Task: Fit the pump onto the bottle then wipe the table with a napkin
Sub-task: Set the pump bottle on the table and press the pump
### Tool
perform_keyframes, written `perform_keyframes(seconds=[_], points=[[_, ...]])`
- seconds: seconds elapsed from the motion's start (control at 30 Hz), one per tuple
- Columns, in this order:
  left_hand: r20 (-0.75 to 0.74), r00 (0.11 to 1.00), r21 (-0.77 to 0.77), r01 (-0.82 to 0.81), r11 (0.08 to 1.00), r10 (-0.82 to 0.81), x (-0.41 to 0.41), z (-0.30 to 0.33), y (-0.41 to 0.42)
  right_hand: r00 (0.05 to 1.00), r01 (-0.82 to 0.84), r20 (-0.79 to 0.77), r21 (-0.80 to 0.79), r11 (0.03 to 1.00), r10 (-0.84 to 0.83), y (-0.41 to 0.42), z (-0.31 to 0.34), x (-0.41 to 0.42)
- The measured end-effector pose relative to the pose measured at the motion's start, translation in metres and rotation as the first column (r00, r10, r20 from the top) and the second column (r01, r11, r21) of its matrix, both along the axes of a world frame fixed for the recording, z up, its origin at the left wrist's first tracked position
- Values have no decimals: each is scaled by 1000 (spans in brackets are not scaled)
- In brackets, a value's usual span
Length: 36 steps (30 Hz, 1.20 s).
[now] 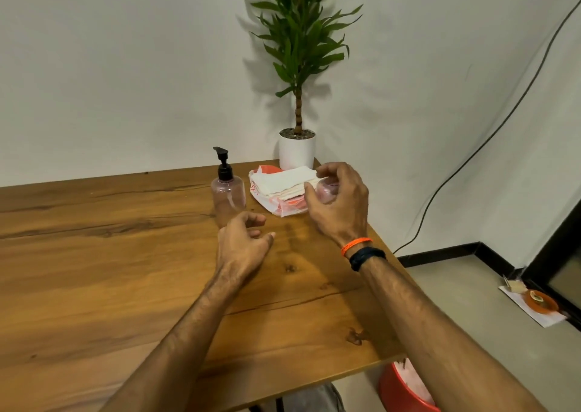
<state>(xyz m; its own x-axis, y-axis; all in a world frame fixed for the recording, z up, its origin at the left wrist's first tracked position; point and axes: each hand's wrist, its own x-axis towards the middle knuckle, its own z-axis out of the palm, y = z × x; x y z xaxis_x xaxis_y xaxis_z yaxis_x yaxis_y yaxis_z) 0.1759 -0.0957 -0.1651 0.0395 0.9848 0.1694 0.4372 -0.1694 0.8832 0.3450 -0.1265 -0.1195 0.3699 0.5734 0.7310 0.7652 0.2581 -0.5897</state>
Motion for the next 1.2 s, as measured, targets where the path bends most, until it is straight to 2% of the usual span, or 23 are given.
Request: perform_keyframes(seconds=[0.17,0.27,0.4,0.5,0.67,0.87,0.97,1.1,1.2], points=[[8,996,0,-84,996,84,-40,3,1,997,-32,72,-84,996,38,17,-2,-41],[3,992,-4,-125,992,125,-69,3,2,985,-160,39,-142,977,167,33,-4,-67],[-12,985,-45,-173,984,173,-102,6,6,974,-194,49,-314,929,220,59,-9,-94],[-11,983,-67,-183,981,183,-122,6,9,972,-218,-11,-402,889,234,77,-10,-109],[11,985,-89,-168,982,170,-135,3,9,957,-285,-157,-373,883,243,97,-8,-125],[48,990,-89,-132,987,136,-138,0,9,942,-316,-213,-290,903,261,104,-15,-137],[34,988,-86,-144,986,148,-140,0,8,927,-370,-158,-237,898,341,100,-15,-137],[29,990,-76,-135,988,138,-148,-1,9,892,-435,22,-235,869,452,93,-16,-133],[20,988,-66,-150,986,152,-156,1,8,850,-499,41,-257,828,525,88,-18,-131]])
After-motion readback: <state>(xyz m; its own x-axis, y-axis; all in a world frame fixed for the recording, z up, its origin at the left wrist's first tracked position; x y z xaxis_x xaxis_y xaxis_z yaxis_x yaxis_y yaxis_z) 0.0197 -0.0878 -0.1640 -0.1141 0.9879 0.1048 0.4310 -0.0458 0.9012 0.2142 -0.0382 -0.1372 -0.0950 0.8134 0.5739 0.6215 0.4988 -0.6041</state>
